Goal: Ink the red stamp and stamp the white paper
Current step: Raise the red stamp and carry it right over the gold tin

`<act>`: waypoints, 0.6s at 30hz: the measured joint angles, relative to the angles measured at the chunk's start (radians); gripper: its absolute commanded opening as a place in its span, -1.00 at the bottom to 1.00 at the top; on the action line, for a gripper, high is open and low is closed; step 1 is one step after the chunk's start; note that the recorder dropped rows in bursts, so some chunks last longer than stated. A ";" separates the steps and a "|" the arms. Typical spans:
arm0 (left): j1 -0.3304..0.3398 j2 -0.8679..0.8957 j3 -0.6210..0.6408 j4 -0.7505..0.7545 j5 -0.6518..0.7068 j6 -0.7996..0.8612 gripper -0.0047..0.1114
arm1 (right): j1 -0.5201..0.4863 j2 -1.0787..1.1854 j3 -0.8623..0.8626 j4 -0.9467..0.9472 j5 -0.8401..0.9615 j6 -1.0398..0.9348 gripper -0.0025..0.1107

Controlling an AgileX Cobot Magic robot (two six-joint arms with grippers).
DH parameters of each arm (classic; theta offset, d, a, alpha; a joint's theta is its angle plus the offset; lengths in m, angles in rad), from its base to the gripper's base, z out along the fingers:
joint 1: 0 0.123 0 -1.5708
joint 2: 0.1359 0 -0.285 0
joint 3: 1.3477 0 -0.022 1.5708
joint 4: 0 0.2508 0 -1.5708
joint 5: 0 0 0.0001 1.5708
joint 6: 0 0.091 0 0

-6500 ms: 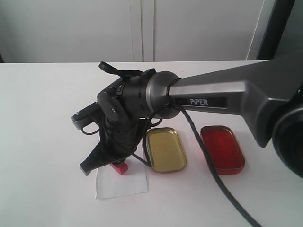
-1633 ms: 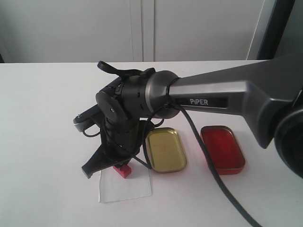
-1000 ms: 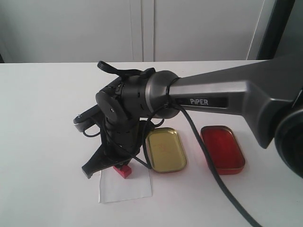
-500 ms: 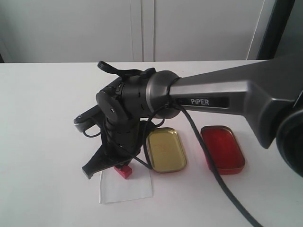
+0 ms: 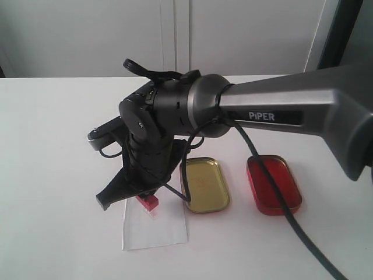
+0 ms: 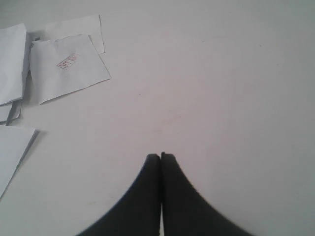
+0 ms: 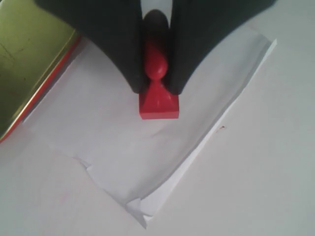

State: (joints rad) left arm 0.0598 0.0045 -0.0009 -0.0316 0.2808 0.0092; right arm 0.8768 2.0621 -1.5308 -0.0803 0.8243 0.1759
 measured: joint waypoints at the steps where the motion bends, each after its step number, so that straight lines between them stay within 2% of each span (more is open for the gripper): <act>1: 0.000 0.000 0.000 0.000 0.000 0.000 -0.92 | 0.000 -0.002 0.000 0.000 -0.002 0.000 -0.96; 18: 0.000 0.000 0.000 0.000 0.000 0.000 -0.92 | -0.022 -0.071 0.000 0.000 0.023 0.007 -0.96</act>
State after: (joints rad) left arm 0.0598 0.0045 -0.0009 -0.0316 0.2808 0.0092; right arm 0.8549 1.9912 -1.5308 -0.0803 0.8478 0.1830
